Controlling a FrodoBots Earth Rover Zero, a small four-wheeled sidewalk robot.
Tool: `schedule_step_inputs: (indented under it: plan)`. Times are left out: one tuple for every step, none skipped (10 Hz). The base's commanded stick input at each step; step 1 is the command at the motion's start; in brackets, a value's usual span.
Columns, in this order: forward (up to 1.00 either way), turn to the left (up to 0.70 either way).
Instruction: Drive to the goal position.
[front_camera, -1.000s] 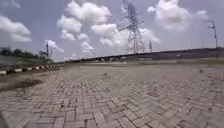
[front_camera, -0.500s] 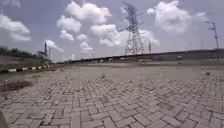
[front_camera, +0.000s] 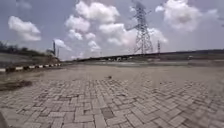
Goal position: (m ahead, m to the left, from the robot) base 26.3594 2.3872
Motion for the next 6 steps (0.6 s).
schedule_step_inputs:
  plan:
    - [1.0, 0.4]
    - [1.0, 0.4]
    - [1.0, 0.4]
    - [1.0, 0.4]
    - [1.0, 0.29]
    - [1.0, 0.16]
